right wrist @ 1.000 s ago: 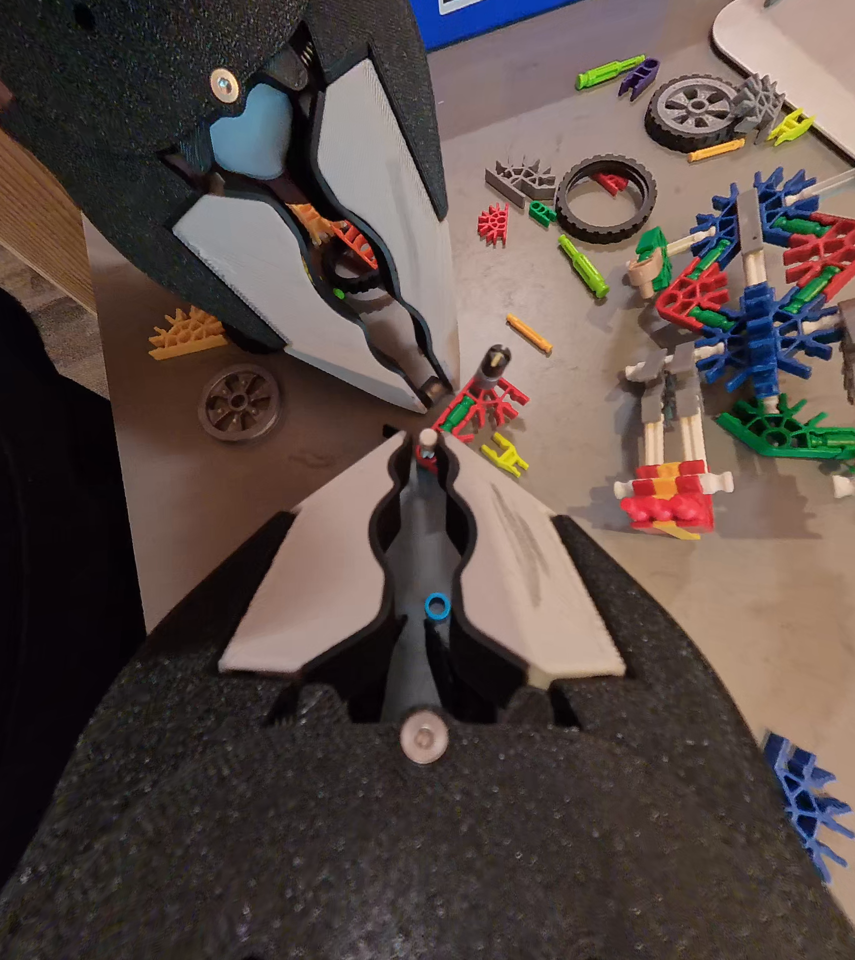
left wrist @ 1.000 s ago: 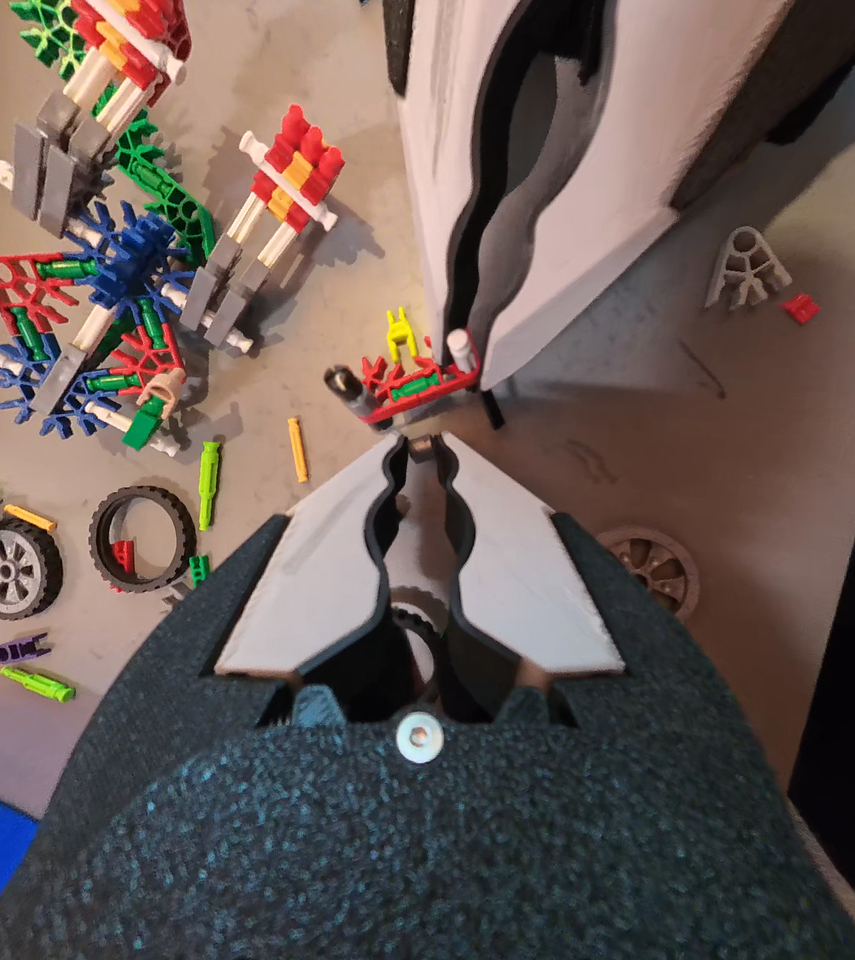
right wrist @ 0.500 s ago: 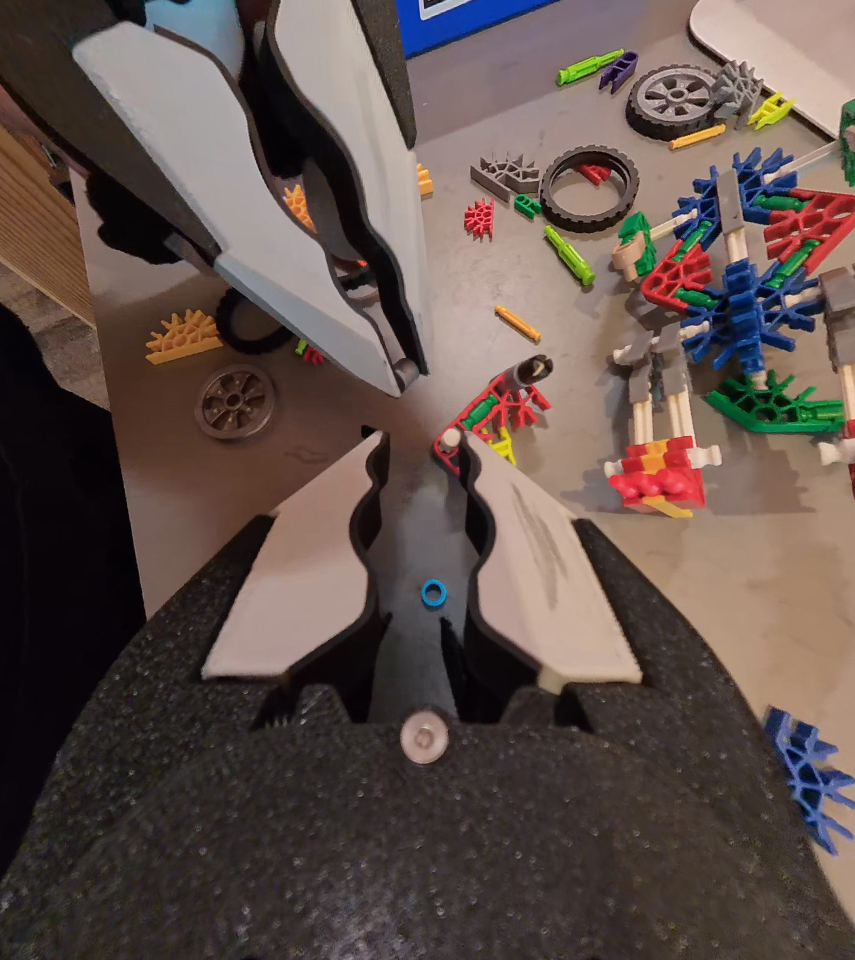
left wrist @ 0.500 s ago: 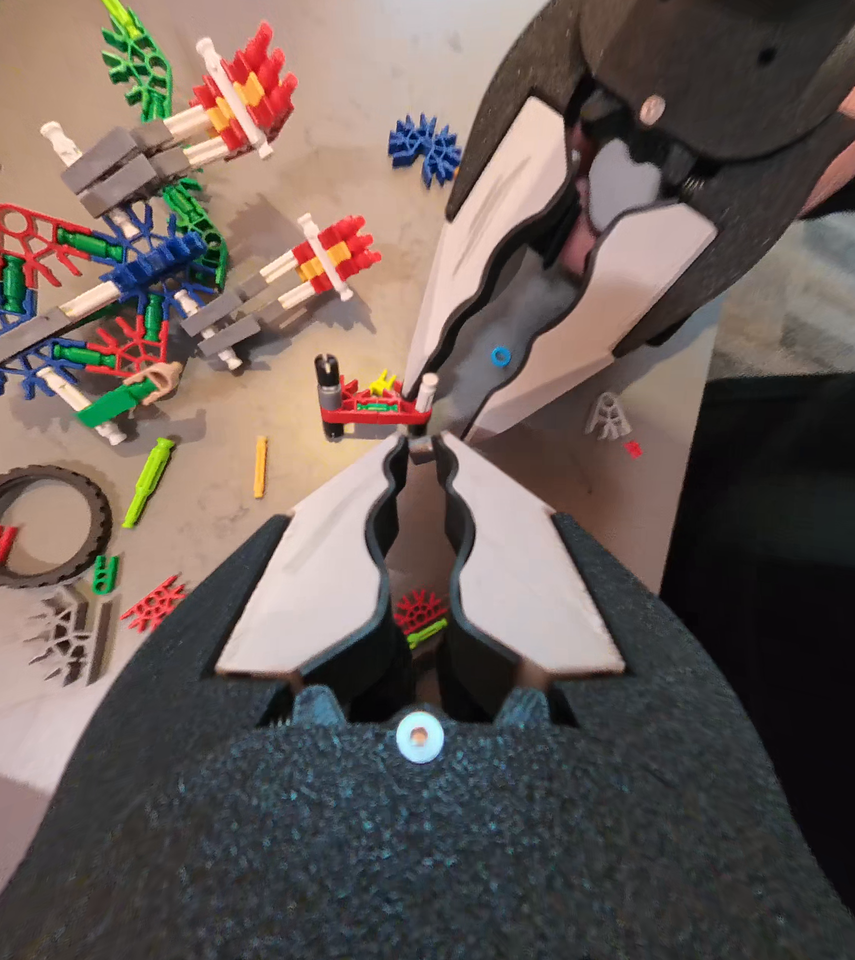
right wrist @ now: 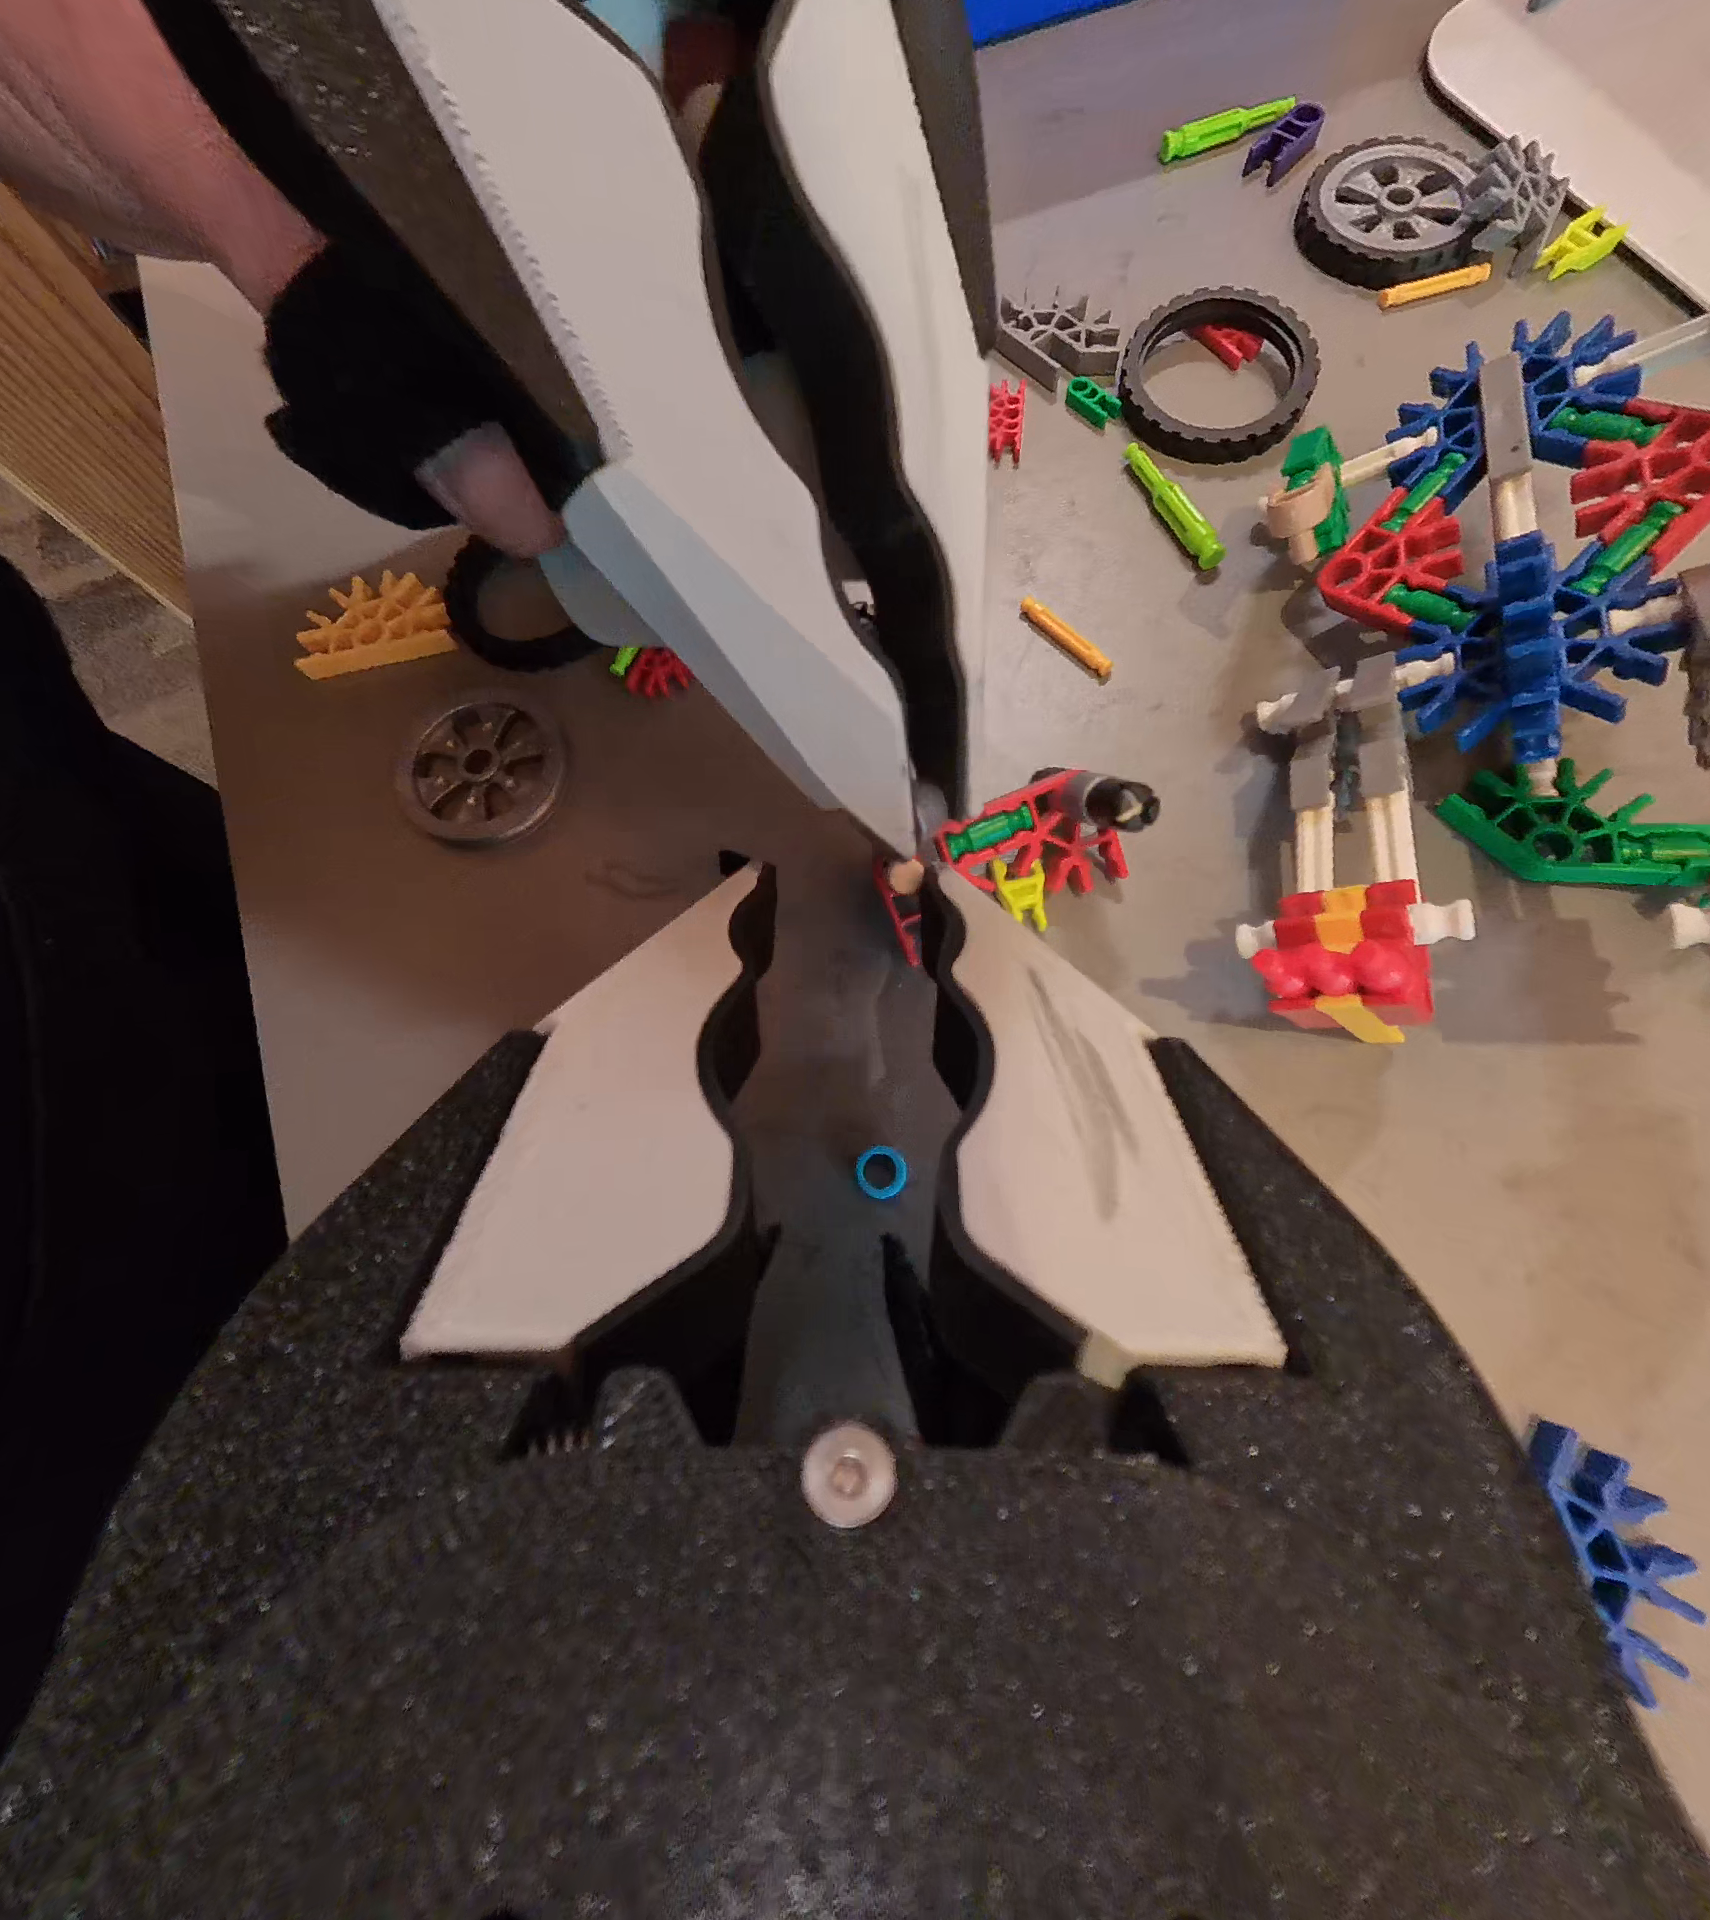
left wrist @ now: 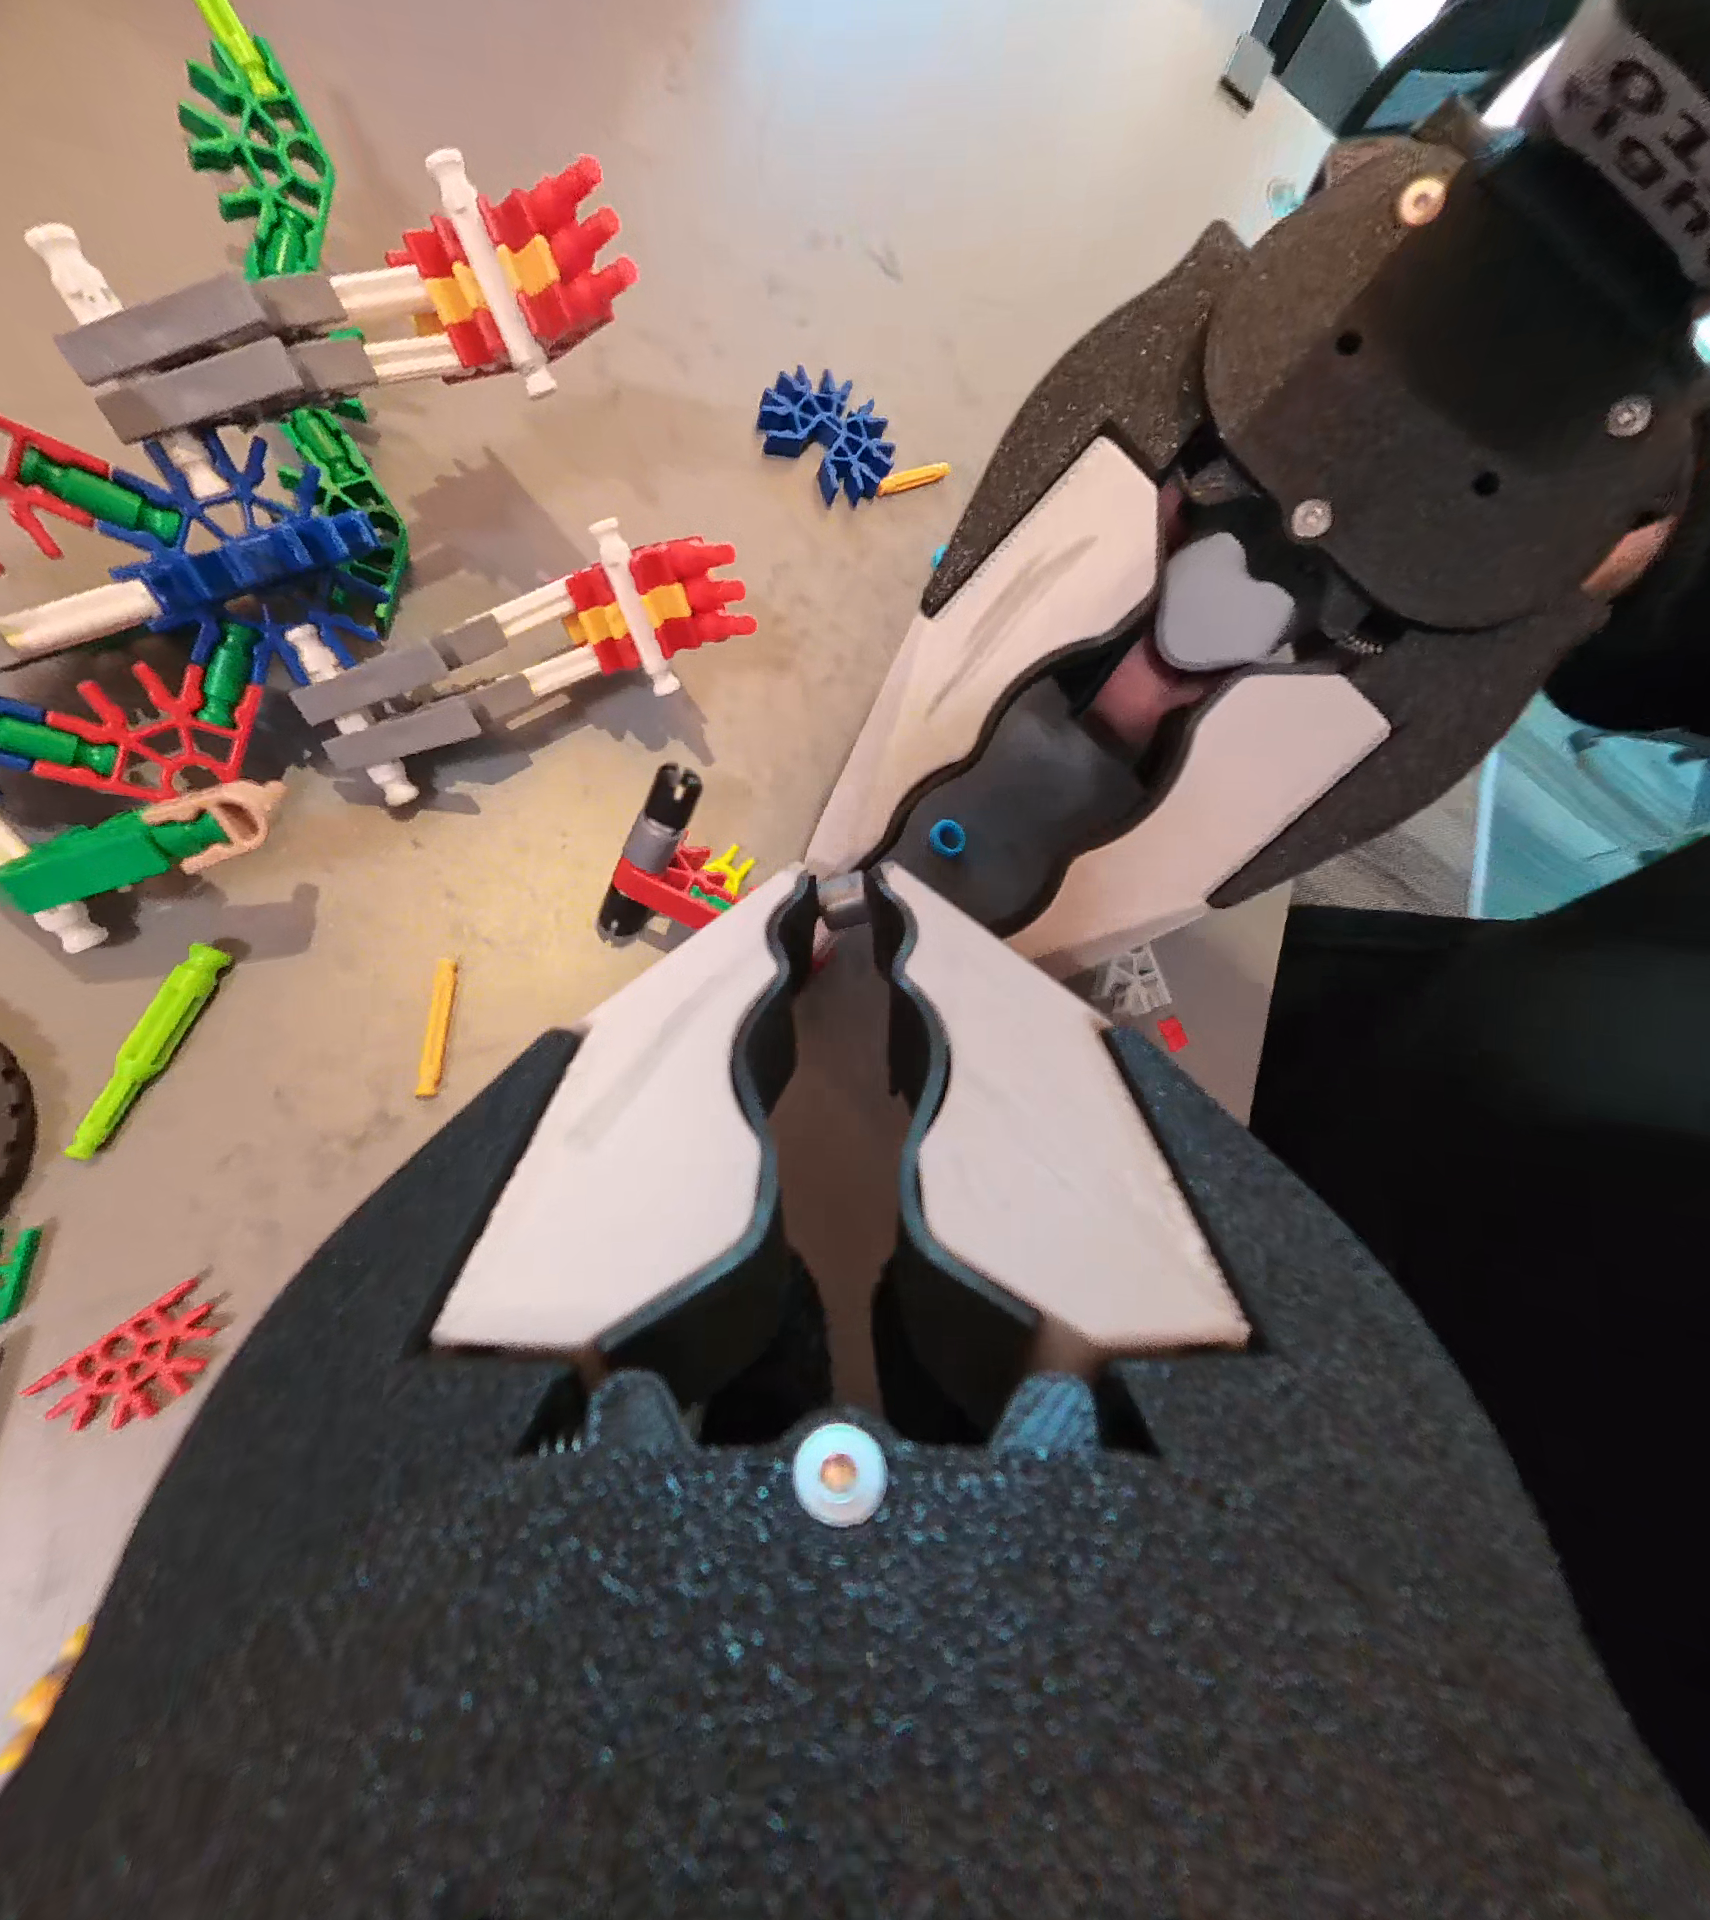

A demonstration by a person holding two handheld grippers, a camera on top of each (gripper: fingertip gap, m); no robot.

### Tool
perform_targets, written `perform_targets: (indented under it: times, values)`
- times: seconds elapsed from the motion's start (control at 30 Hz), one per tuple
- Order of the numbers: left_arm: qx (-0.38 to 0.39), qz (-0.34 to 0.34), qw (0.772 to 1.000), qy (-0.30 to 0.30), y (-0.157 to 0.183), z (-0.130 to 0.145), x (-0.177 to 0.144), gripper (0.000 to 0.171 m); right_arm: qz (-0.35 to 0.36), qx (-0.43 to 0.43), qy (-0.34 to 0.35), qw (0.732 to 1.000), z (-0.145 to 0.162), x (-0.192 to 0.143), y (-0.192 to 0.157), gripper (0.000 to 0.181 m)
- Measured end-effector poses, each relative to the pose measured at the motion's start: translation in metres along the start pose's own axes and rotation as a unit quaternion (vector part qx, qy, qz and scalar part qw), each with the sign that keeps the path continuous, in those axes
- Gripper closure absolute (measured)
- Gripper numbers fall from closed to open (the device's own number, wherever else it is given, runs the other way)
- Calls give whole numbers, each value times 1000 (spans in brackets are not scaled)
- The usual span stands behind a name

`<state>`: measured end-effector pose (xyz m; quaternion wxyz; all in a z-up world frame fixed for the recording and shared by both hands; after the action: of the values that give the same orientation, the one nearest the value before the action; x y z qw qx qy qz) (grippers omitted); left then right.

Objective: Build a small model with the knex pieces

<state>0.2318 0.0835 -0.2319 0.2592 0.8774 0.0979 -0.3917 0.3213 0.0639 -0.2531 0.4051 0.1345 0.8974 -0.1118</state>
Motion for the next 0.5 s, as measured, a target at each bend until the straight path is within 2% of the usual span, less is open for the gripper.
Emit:
perform_targets:
  times: [0.2,0.5]
  values:
    - [-37,10,999,-19,-8,5,9,163,-3,4,-1,1000,3,-3,2,153]
    - [-38,5,999,-27,-7,1,12,164,-15,53,23,998,8,-13,13,147]
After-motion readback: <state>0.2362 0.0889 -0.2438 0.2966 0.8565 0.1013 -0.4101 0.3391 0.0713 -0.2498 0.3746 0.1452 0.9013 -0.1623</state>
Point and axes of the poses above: each gripper's, where its closed fingertips meet, x out along the fingers, z out of its underside, y = z × x across the jaws, the point moved 7 cm from there along -x, back along the fingers, and after that the axes turned 10 degrees about -y, right-handed, at the moved point
